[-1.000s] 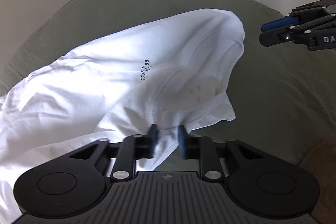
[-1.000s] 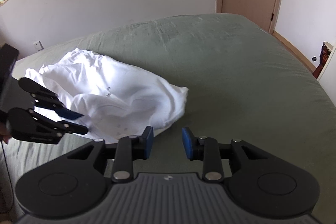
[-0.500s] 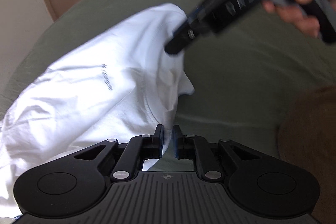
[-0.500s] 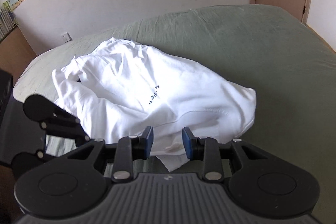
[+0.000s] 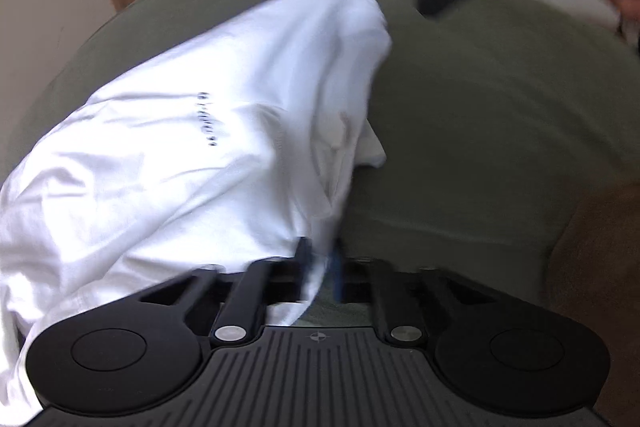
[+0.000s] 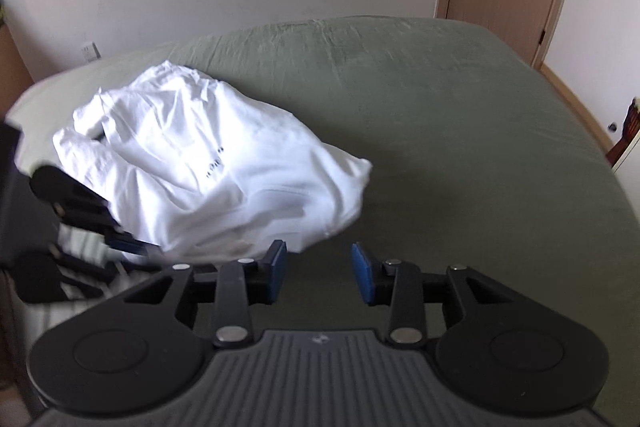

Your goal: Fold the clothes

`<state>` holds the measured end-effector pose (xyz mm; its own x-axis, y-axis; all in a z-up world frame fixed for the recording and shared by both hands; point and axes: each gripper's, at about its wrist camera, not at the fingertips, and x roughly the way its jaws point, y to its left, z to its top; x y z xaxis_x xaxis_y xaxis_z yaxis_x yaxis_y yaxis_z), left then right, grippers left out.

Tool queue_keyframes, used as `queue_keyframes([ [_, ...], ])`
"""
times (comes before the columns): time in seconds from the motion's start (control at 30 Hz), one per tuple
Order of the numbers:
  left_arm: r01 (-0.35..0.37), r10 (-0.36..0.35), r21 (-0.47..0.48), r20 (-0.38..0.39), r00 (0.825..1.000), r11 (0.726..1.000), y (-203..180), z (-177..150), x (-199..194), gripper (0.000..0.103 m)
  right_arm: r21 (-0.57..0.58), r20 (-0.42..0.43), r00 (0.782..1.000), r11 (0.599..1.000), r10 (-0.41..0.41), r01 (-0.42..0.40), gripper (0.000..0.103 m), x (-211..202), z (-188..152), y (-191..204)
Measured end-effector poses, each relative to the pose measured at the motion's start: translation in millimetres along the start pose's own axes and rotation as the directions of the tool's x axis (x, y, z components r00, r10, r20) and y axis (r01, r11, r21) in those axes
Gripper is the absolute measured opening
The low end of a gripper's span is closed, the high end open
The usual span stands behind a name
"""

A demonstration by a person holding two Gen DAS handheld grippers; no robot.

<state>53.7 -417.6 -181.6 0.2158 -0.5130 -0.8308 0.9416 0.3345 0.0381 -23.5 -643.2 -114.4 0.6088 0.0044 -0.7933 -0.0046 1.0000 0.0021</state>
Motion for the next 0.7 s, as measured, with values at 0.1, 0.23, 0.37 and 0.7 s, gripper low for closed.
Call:
queue_keyframes([
  [0.1, -0.025, 0.025, -0.001, 0.052, 0.998, 1.000, 18.3, 4.0, -34.5, 0.007, -0.023, 0.019, 1.000, 1.000, 0.017, -0.017, 0.039, -3.8, 2.1, 0.0],
  [0.23, -0.110, 0.116, -0.065, 0.105, 0.988, 0.992, 66.7, 8.3, -79.4, 0.007, -0.105, 0.045, 0.998, 0.994, 0.050, -0.045, 0.039, -7.9, 7.5, 13.9],
  [0.37, -0.169, 0.178, -0.099, 0.086, 0.980, 0.981, 93.9, 4.2, -93.8, 0.007, -0.186, 0.067, 0.991, 0.977, 0.118, -0.103, 0.039, -5.4, 13.1, 38.0],
  [0.7, -0.164, 0.176, -0.136, 0.080, 0.981, 0.977, 116.0, 7.5, -86.3, 0.007, -0.505, 0.113, 0.986, 0.862, 0.121, -0.047, 0.051, 24.9, -8.1, 126.8],
])
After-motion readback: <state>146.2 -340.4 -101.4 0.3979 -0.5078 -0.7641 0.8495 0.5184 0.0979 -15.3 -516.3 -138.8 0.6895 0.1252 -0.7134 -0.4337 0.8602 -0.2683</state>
